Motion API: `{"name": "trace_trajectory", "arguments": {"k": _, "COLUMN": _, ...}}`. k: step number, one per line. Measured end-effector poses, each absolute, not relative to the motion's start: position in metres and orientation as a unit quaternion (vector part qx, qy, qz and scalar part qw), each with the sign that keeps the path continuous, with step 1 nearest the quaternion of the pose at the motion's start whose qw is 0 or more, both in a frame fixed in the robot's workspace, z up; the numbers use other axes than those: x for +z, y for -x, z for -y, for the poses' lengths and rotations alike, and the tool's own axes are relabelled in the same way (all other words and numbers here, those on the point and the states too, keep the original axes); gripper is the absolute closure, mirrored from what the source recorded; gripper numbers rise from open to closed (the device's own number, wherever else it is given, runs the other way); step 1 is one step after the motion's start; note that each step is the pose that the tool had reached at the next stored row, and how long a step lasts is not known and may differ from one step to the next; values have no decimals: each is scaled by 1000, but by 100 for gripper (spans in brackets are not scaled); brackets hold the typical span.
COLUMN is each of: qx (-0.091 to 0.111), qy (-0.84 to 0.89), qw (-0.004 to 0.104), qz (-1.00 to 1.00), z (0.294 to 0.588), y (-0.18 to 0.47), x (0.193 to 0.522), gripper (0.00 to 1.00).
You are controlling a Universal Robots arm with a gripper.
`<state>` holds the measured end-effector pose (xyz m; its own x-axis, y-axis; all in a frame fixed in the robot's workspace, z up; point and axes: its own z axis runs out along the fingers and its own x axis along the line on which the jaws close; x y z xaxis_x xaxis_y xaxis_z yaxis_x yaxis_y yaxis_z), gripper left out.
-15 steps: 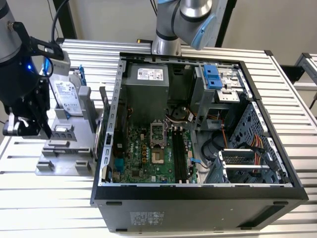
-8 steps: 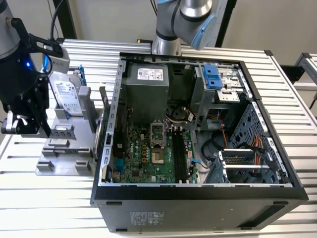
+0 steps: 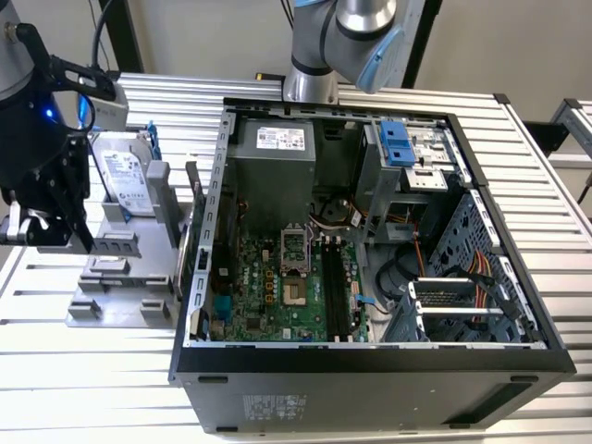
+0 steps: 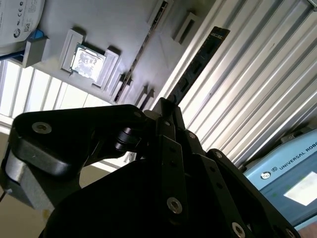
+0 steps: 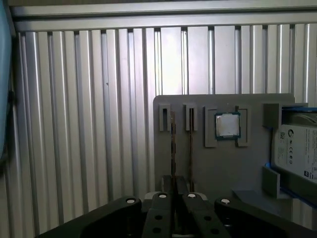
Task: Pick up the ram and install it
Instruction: 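Pick up the ram and move it above insertion slot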
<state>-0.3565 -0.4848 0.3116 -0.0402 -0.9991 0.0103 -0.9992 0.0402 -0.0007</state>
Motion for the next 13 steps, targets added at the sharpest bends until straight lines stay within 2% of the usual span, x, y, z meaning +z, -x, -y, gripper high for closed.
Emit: {"name": "trace_trajectory", "arguments": {"k": 13, "qx": 4, "qy": -693, "qw": 3, "qz": 721, "z": 485, "y": 356, "x": 324, "gripper": 100}}
